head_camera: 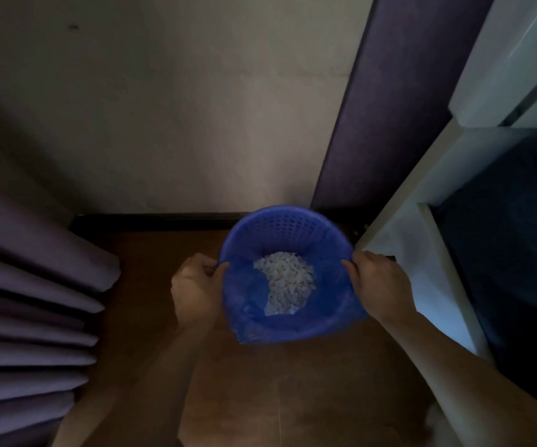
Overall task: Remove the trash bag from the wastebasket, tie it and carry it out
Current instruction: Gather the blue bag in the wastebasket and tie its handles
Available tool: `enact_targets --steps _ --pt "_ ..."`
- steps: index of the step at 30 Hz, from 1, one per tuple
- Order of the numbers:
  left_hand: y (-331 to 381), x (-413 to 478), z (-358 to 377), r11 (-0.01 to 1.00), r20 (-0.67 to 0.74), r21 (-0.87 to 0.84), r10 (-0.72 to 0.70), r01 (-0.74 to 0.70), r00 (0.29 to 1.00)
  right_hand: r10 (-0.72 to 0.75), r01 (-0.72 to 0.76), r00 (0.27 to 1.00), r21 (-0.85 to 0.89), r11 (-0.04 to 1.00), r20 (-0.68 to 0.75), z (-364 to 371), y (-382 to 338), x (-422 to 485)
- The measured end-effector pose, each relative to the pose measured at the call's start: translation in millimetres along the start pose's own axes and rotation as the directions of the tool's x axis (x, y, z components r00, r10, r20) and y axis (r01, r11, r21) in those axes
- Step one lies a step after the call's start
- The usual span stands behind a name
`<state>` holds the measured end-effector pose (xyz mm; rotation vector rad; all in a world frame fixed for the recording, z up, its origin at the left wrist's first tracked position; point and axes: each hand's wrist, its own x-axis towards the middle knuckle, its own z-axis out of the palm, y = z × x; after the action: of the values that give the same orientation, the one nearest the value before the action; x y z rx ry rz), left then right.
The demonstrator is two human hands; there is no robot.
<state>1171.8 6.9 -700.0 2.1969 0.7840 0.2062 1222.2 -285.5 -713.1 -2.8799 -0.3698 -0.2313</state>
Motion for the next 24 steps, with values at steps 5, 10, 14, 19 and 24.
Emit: enact_targets --steps 5,10,14,19,24 --pt "7.2 2.5 2.4 0.995 0.086 -0.057 0.088 -0.083 0.992 -0.055 0.071 0.992 0.141 0.988 -0.114 -11.0 -13.1 10.7" --pt "10.5 -4.4 4.8 0.914 0.177 -0.08 0.407 -0.399 0.896 -0.114 0.132 0.991 0.322 0.938 -0.075 -13.3 -30.9 12.4" --pt "-1.7 1.3 -1.2 0.96 0.043 -0.173 0.229 -0.219 0.972 0.067 -0.033 0.995 0.378 0.925 -0.075 -20.3 -13.8 13.1" --pt "-16.5 8.4 -4.2 0.978 0.294 -0.096 -0.151 0.186 0.944 0.229 -0.249 0.968 0.275 0.929 0.1 -24.4 0.2 6.6" --pt "-12.4 -3.6 -0.7 0.791 0.476 -0.256 -0.398 0.556 0.784 0.483 -0.481 0.874 0.212 0.85 0.048 -30.8 22.6 -2.5"
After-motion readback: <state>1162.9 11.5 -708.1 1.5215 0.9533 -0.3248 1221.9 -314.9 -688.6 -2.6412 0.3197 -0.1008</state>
